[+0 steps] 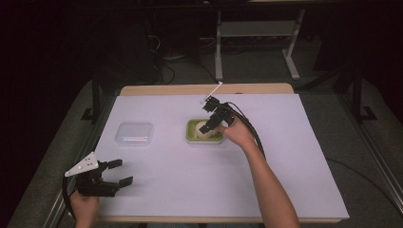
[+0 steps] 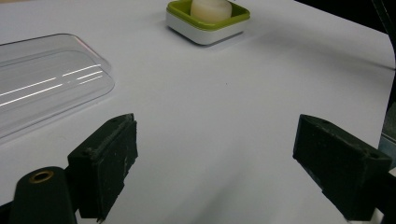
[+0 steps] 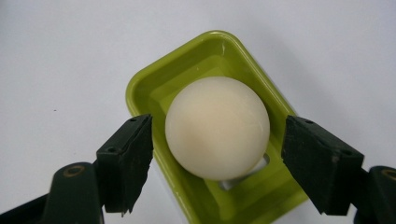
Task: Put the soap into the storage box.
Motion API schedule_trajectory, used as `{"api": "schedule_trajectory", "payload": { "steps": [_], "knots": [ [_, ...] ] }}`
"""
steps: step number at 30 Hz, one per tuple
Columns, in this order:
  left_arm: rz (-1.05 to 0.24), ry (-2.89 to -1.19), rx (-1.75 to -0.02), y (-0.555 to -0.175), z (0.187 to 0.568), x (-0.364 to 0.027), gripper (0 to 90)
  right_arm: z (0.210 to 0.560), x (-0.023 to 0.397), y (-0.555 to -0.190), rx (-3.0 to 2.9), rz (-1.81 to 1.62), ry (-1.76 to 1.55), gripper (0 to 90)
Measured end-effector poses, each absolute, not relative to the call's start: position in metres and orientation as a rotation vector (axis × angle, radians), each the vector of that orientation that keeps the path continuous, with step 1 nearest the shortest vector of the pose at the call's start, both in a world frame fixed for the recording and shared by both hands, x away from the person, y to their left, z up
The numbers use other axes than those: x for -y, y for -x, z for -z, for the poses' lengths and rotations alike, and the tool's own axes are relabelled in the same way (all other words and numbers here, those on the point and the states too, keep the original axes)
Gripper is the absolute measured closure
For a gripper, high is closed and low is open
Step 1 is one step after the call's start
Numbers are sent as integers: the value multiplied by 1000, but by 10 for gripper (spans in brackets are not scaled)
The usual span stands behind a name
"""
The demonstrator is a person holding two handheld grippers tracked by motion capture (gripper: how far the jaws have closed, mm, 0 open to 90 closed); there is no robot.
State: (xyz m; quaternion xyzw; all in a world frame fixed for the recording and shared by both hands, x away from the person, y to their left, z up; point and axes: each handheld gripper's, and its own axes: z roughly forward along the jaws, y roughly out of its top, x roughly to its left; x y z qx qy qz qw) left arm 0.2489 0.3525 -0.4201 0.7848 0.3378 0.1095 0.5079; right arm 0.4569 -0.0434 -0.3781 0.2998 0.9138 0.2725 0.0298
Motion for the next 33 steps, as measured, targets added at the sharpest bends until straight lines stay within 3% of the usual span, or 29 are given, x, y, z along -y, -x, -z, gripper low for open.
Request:
{"api": "schedule_trajectory", "payload": {
  "steps": [11, 33],
  "knots": [
    [-262, -1894, -816, -249, 420, -352, 132, 364, 71, -438, -2798, -942, -952, 235],
    [-263, -1895, -815, -248, 420, -351, 132, 367, 113, -387, -2792, -993, -948, 233]
  ]
}}
